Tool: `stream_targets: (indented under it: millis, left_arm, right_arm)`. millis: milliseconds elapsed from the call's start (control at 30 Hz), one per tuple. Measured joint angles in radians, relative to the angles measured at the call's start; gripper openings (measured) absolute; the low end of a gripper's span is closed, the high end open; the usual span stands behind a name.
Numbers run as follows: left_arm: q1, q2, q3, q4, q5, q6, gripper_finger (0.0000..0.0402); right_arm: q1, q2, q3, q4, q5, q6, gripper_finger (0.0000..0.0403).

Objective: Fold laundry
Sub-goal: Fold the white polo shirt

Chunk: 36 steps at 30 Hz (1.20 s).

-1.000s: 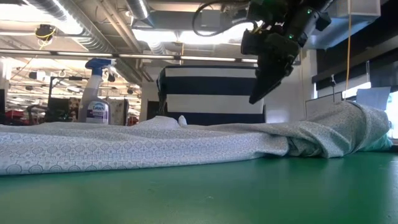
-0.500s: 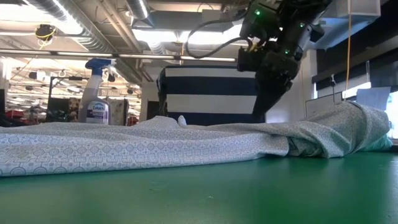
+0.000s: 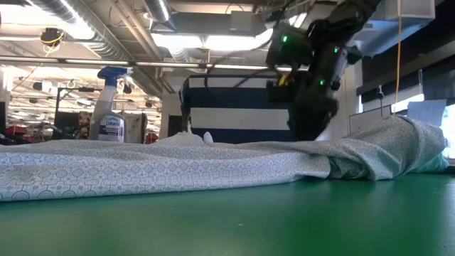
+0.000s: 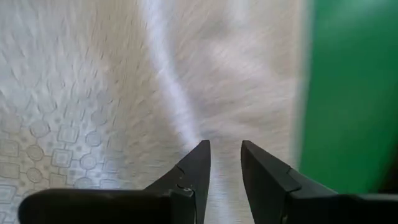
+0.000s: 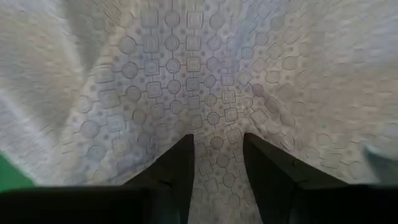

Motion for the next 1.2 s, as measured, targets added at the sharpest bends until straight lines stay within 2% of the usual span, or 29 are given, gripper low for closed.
stream_targets:
  millis: [200, 333, 600, 767, 900, 1033, 1100, 1200]
  left_arm:
    - [-0.012, 0.074, 0.002, 0.006, 0.166, 0.074, 0.0085]
    - [-0.038, 0.068, 0.002, -0.011, 0.208, 0.152, 0.0085]
    - [-0.045, 0.017, 0.003, -0.136, 0.264, 0.296, 0.0085]
    - [-0.015, -0.053, 0.002, -0.202, 0.335, 0.356, 0.0085]
    - [0.001, -0.123, 0.002, -0.251, 0.373, 0.356, 0.0085]
    - [0.011, -0.188, 0.002, -0.256, 0.308, 0.346, 0.0085]
    - [0.017, -0.211, 0.002, -0.253, 0.197, 0.321, 0.0085]
    - [0.027, -0.212, 0.003, -0.220, -0.035, 0.302, 0.0085]
  right_arm:
    - [0.053, 0.041, 0.004, -0.077, -0.016, 0.014, 0.0138]
    - [0.150, 0.032, 0.003, -0.110, -0.018, 0.067, 0.0138]
    - [0.322, 0.029, 0.006, -0.119, -0.020, 0.161, 0.0138]
    - [0.342, -0.033, 0.055, -0.196, -0.033, 0.174, 0.0138]
    - [0.338, -0.132, 0.101, -0.287, 0.052, 0.170, 0.0138]
    - [0.324, -0.225, 0.107, -0.304, 0.145, 0.173, 0.0138]
    - [0.316, -0.247, 0.094, -0.278, 0.186, 0.175, 0.0138]
    - [0.304, -0.243, 0.042, -0.186, 0.201, 0.175, 0.0138]
